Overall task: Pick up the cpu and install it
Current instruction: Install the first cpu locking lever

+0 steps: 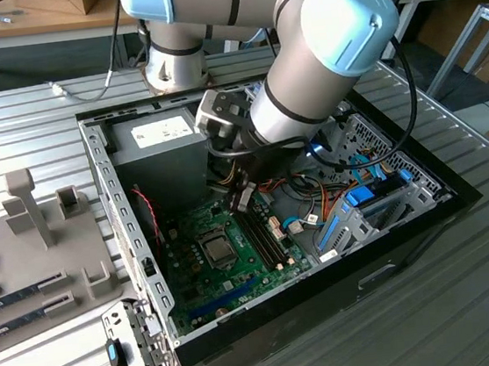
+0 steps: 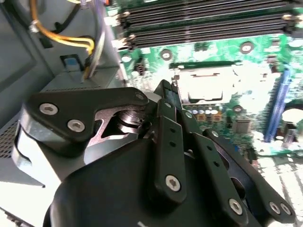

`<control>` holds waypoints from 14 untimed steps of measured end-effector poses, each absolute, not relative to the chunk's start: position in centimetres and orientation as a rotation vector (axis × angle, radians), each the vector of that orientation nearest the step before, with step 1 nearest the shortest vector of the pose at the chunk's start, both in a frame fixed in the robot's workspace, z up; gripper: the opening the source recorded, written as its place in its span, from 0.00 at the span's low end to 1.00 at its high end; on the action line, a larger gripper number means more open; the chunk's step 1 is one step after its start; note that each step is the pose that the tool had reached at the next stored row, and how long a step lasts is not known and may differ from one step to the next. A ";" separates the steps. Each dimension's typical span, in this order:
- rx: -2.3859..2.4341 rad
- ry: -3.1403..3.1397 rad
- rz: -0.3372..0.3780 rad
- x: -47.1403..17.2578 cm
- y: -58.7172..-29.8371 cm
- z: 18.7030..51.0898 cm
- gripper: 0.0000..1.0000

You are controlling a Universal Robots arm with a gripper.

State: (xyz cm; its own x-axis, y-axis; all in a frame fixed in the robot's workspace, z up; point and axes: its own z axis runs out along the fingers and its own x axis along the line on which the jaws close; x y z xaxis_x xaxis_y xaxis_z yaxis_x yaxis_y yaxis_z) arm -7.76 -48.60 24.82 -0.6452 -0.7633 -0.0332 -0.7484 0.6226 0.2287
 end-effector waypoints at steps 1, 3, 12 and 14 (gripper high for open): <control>1.288 -2.765 -0.317 -7.8 -48.6 24.8 0.11; 1.279 -2.758 -0.264 -7.8 -48.6 24.8 0.11; 1.276 -2.752 -0.236 -8.1 -48.6 24.9 0.11; 1.277 -2.752 -0.235 -8.1 -48.6 24.9 0.11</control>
State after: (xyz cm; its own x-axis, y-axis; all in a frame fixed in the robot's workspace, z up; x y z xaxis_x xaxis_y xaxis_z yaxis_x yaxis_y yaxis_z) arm -8.12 -48.59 24.89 -0.6439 -0.7647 0.0245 -0.7495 0.6368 0.1810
